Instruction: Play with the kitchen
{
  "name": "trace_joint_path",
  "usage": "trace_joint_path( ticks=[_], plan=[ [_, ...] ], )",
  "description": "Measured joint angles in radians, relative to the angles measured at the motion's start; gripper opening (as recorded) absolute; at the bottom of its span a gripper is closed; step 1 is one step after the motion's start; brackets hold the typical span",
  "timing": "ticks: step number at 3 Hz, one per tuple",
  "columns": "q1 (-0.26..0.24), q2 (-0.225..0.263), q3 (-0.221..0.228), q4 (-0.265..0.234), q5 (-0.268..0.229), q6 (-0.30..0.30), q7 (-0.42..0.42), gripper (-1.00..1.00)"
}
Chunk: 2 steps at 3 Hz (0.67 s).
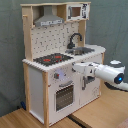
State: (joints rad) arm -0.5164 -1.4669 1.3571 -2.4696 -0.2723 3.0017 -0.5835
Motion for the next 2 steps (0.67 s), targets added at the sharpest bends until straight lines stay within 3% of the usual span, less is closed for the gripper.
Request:
trace_joint_path(
  ticks=[2],
  plan=[
    [-0.001, 0.011, -0.106, 0.024, 0.0, 0.017, -0.177, 1.0]
  ],
)
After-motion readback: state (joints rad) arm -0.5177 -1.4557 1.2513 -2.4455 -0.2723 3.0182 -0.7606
